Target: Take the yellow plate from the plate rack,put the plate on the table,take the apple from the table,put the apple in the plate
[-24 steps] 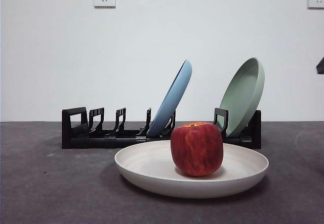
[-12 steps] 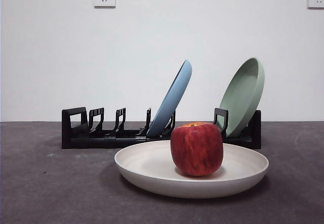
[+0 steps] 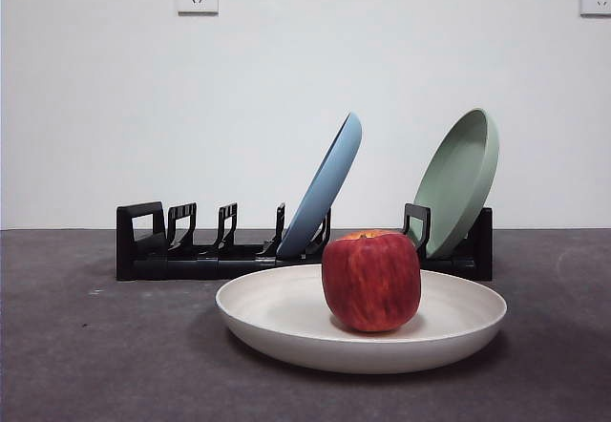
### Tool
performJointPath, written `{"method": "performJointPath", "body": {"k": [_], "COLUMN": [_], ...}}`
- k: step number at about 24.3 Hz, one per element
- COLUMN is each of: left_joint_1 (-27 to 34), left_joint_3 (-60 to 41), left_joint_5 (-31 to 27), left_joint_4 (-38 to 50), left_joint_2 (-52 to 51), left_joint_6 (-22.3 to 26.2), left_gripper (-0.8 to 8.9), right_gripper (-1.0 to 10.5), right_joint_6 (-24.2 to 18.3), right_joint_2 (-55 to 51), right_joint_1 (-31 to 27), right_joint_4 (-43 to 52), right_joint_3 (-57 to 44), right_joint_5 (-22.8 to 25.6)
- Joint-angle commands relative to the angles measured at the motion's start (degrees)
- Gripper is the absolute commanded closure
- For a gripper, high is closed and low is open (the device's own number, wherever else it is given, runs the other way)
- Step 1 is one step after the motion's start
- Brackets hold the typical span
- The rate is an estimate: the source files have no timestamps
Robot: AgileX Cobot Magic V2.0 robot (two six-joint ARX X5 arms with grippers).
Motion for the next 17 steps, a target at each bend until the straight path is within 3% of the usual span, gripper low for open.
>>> {"method": "performJointPath", "body": {"k": [1, 5, 17], "left_joint_1": [0.2, 0.2, 0.2], "left_joint_3": [-0.87, -0.87, -0.87], "left_joint_5": [-0.11, -0.11, -0.11], "left_joint_4": [0.22, 0.22, 0.22], "left_joint_2": [-0.13, -0.13, -0.13], "left_joint_6": [-0.52, -0.52, -0.52], "left_gripper": [8.17, 8.17, 8.17], "right_gripper": [9.5, 9.5, 9.5], "right_joint_6": [-0.46, -0.5, 1.22], "right_joint_2": [-0.26, -0.33, -0.28], "right_joint_1": [-0.02, -0.02, 0.04], "right_joint_4": [0.31, 0.37, 0.37], "right_joint_3": [-1.53, -2.43, -2.43], "right_joint_5": [-0.48, -4.66, -6.67]}}
